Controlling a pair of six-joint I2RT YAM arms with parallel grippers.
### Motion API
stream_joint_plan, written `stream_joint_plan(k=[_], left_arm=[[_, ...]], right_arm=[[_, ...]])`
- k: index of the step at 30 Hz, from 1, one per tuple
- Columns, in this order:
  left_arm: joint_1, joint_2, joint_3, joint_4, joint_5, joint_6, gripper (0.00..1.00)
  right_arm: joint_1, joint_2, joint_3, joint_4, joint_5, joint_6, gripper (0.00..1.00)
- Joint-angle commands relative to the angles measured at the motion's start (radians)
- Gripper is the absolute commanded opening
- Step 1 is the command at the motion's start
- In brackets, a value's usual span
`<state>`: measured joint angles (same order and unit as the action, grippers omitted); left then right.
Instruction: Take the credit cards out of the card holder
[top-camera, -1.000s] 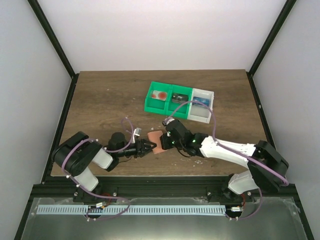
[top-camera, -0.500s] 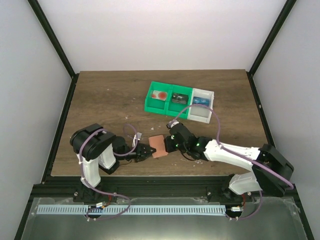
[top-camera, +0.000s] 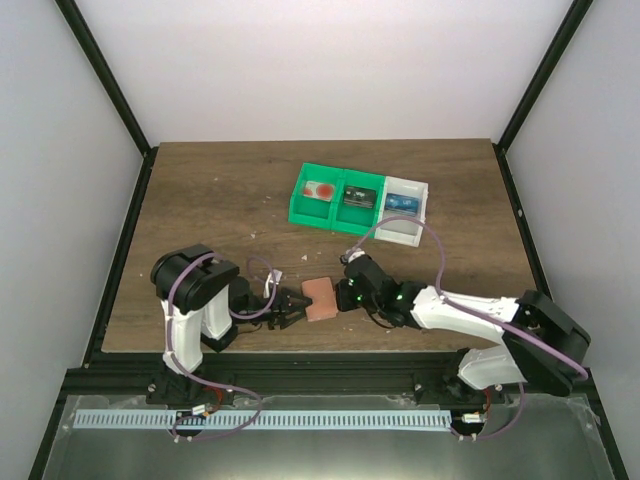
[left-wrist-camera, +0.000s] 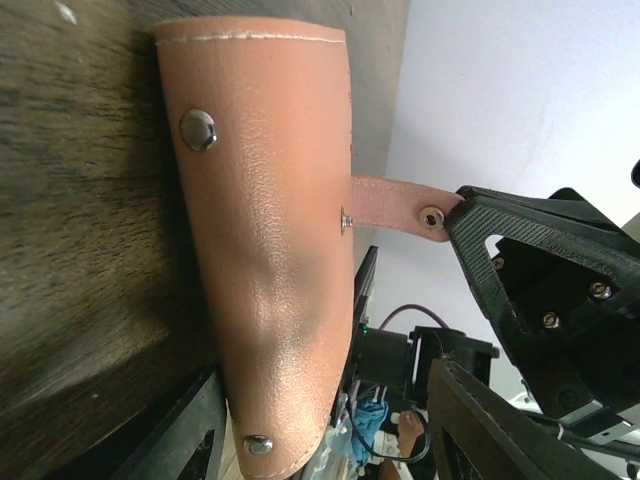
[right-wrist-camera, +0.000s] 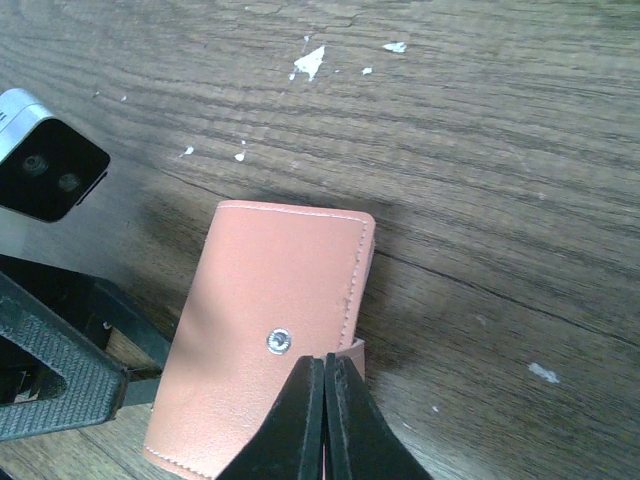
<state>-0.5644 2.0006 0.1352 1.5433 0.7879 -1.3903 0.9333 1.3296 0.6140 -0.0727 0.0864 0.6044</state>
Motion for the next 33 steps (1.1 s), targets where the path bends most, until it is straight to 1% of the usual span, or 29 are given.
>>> stream_joint_plan(k=[1, 6, 8, 12, 15, 17, 19, 23, 27, 33], left_arm=[[-0.001, 0.012, -0.033, 0.085, -0.04, 0.003, 0.58], [-0.003, -0.122, -0.036, -0.056, -0.062, 0.057, 0.58], [-0.007, -0.201, -0.028, -0.181, -0.082, 0.116, 0.58], [-0.031, -0.411, 0.032, -0.641, -0.197, 0.293, 0.61], [-0.077, -0.571, 0.152, -1.048, -0.376, 0.463, 0.65], [-0.106, -0.655, 0.212, -1.208, -0.48, 0.542, 0.67], [-0.114, -0.714, 0.222, -1.254, -0.523, 0.568, 0.68], [-0.114, -0.753, 0.203, -1.249, -0.521, 0.564, 0.69], [-0.115, -0.741, 0.203, -1.245, -0.455, 0.598, 0.69], [-0.115, -0.765, 0.216, -1.319, -0.457, 0.637, 0.66]], right_arm=[[0.002, -0.055, -0.01, 0.019, 0.057, 0.018, 0.0], [0.0, -0.095, 0.003, -0.012, 0.08, 0.015, 0.0], [-0.001, -0.117, 0.004, -0.025, 0.095, 0.026, 0.01], [-0.001, -0.164, 0.009, -0.031, 0.084, 0.039, 0.01], [-0.001, -0.19, 0.008, -0.011, 0.028, 0.055, 0.0], [-0.001, -0.202, 0.002, 0.016, -0.019, 0.076, 0.0], [-0.001, -0.208, -0.019, 0.065, -0.073, 0.091, 0.01], [-0.001, -0.215, -0.063, 0.151, -0.118, 0.127, 0.0], [-0.002, -0.204, -0.057, 0.125, -0.105, 0.128, 0.0], [-0.006, -0.257, -0.099, 0.033, 0.001, 0.115, 0.0]])
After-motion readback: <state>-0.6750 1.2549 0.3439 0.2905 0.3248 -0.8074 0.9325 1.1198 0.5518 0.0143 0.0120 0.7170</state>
